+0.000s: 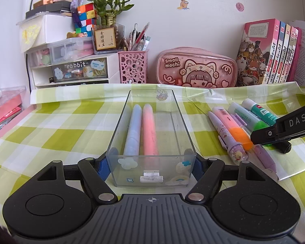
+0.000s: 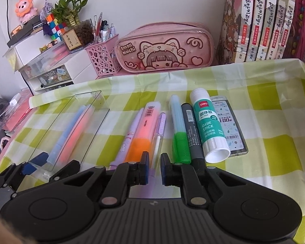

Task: Organize stationery
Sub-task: 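Withdraw the right tool and grasp the purple pen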

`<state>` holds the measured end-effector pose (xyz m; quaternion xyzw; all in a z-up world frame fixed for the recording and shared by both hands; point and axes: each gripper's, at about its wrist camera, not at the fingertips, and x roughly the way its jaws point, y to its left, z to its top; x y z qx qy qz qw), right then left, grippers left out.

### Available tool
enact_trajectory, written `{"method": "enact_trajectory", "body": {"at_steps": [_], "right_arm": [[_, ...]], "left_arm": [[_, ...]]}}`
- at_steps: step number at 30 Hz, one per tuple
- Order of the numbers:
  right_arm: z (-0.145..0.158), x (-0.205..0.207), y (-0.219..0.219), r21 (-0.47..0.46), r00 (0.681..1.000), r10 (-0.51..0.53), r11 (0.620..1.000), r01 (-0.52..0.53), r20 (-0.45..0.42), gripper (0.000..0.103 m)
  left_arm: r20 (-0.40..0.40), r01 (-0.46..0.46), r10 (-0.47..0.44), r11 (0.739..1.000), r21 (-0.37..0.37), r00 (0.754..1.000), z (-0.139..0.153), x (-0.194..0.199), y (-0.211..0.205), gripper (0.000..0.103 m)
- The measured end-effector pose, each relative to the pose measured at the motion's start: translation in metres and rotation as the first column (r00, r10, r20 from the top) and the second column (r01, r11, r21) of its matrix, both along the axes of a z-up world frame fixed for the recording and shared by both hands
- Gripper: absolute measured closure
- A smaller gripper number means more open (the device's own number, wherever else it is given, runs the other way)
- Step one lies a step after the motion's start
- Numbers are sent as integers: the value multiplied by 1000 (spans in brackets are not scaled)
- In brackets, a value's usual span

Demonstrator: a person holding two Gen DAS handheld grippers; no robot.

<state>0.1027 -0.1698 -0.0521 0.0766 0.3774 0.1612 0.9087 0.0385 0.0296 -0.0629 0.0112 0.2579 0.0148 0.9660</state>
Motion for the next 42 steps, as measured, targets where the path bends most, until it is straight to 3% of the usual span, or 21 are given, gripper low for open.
{"method": "enact_trajectory", "body": {"at_steps": [15,26,34,42], "right_arm": [[-5,4,26,-190,997,13,982,2,74,91],[-5,9,33,-206,996,-16,978,34,86,91],[3,8,25,-115,998,-23,993,30,65,91],[19,13,10,73,1000,-14,997,13,17,91]], "left_arm": [[0,0,0,1000,0,1000,0,0,0,30],[0,0,0,1000,1,1000,0,0,0,30],[-4,3,-3,1000,-1,1000,0,0,-2,30],[-9,6,-6,1000,1,1000,0,0,-2,30]]}}
